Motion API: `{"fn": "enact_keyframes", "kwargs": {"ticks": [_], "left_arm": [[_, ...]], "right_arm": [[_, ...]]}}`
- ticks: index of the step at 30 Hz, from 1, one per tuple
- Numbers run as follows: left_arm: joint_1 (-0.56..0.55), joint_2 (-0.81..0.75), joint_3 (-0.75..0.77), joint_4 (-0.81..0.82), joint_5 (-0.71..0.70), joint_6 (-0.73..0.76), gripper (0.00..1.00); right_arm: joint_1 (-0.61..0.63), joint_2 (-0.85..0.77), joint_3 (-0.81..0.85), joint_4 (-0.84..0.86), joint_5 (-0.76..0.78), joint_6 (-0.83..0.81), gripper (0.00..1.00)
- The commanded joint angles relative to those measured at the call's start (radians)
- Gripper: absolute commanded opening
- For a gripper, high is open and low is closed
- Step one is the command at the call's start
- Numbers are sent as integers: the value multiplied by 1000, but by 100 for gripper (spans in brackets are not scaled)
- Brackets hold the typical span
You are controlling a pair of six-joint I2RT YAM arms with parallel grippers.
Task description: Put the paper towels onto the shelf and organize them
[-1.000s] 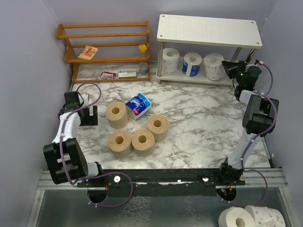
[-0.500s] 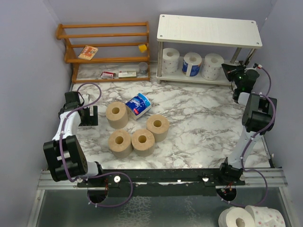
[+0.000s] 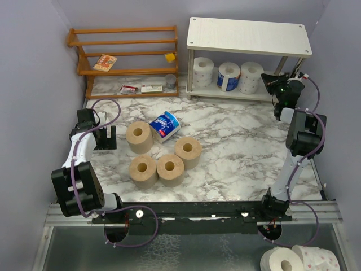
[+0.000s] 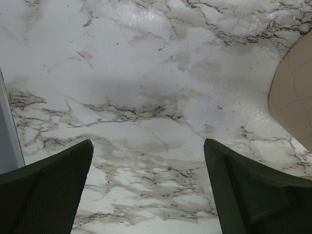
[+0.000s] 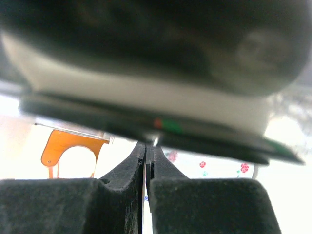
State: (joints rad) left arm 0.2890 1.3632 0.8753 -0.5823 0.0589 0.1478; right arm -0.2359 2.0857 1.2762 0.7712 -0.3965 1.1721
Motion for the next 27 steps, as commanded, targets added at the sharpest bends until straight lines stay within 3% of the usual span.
{"fn": "enact_keyframes", "kwargs": {"ticks": [1,15,27], "left_arm": [[9,-12,20,-8,-12,-9,99],[8,-12,21,-8,-10,-8,99],[7,-1,22,-9,-7,-7,99]], "right_arm": [[60,16,-5,101,-12,-102,3],[111,16,9,74,-48,-74,2],[139,-34,-76,85,-22,-46,17]]}}
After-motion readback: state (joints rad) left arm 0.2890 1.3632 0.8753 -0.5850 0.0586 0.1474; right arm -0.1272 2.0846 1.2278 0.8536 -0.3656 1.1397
